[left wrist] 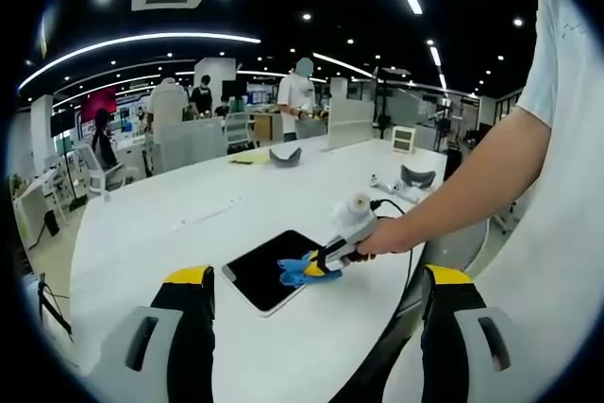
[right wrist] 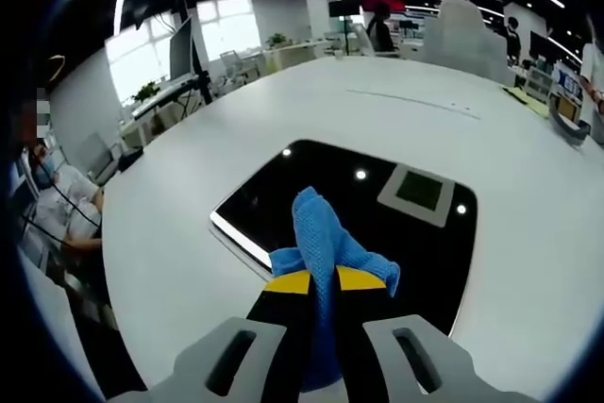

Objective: Wipe the mirror surface with the cleaning cloth until all visible marks leave the cleaned area.

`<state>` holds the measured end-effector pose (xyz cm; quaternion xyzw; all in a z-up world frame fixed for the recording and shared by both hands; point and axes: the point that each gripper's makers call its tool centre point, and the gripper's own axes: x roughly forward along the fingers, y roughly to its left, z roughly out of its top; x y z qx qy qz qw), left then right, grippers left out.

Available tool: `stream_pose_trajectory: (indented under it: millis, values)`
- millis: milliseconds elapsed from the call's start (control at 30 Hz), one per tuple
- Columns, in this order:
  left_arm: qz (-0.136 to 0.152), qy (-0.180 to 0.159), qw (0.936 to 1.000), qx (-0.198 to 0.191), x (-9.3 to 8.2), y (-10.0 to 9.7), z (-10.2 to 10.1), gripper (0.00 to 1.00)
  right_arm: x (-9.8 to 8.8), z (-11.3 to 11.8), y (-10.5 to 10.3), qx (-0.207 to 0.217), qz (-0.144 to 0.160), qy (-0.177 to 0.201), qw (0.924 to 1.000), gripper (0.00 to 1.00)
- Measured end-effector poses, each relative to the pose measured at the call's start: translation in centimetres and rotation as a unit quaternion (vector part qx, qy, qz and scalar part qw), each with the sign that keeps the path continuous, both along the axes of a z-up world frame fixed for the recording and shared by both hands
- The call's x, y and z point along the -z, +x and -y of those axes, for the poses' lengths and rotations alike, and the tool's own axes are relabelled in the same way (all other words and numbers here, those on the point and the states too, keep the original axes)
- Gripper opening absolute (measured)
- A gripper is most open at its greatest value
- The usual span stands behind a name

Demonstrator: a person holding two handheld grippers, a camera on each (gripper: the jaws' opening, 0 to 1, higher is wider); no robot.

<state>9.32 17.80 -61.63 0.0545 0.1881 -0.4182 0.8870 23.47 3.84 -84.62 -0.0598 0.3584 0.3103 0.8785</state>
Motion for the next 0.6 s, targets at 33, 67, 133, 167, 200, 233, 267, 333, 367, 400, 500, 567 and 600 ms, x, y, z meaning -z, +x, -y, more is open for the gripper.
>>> stream_pose_trajectory:
  millis: [33, 67, 133, 167, 200, 233, 267, 333, 367, 400, 500, 567, 600]
  values:
    - [0.000, 0.000, 1.0000, 0.000, -0.02, -0.02, -0.03, 0.91, 0.00, -0.04, -0.02, 0.000, -0.001, 0.000, 1.0000, 0.03]
    - [0.000, -0.001, 1.0000, 0.000, -0.04, -0.01, -0.04, 0.91, -0.02, -0.09, -0.03, 0.000, -0.002, 0.001, 1.0000, 0.03]
    - [0.000, 0.000, 1.0000, 0.000, -0.02, 0.02, -0.11, 0.91, -0.03, -0.18, -0.08, -0.001, -0.003, 0.000, 1.0000, 0.03]
    - [0.000, 0.001, 1.0000, 0.000, -0.01, 0.04, -0.13, 0.91, -0.03, -0.21, -0.09, -0.001, -0.003, -0.001, 1.0000, 0.03]
    - [0.000, 0.000, 1.0000, 0.000, -0.01, 0.05, -0.13, 0.91, -0.04, -0.25, -0.11, 0.001, -0.005, 0.000, 1.0000, 0.03]
    - [0.000, -0.001, 1.0000, 0.000, -0.03, 0.06, -0.12, 0.91, -0.05, -0.29, -0.13, 0.002, -0.006, 0.001, 1.0000, 0.03]
    - [0.000, -0.001, 1.0000, 0.000, -0.03, 0.06, -0.11, 0.91, -0.03, -0.31, -0.13, 0.002, -0.006, 0.000, 1.0000, 0.03]
    - [0.000, 0.000, 1.0000, 0.001, 0.01, 0.04, -0.09, 0.91, -0.01, -0.36, -0.14, 0.001, -0.007, 0.000, 1.0000, 0.03]
    - [-0.001, 0.001, 1.0000, 0.001, 0.08, 0.02, -0.09, 0.91, -0.01, -0.37, -0.14, 0.000, -0.007, 0.000, 1.0000, 0.03]
    - [-0.001, 0.001, 1.0000, 0.002, 0.09, 0.00, -0.10, 0.91, -0.01, -0.43, -0.14, 0.000, -0.007, 0.001, 1.0000, 0.03]
    - [-0.002, -0.005, 1.0000, 0.000, -0.16, 0.08, -0.20, 0.91, -0.03, -0.57, -0.13, 0.000, -0.009, 0.000, 1.0000, 0.03]
    - [0.000, -0.006, 1.0000, -0.001, -0.33, 0.18, -0.24, 0.91, -0.03, -0.64, -0.09, 0.000, -0.011, -0.002, 0.9999, 0.03]
    - [-0.001, -0.007, 1.0000, -0.001, -0.39, 0.27, -0.26, 0.91, -0.03, -0.69, -0.07, -0.002, -0.011, -0.003, 0.9999, 0.03]
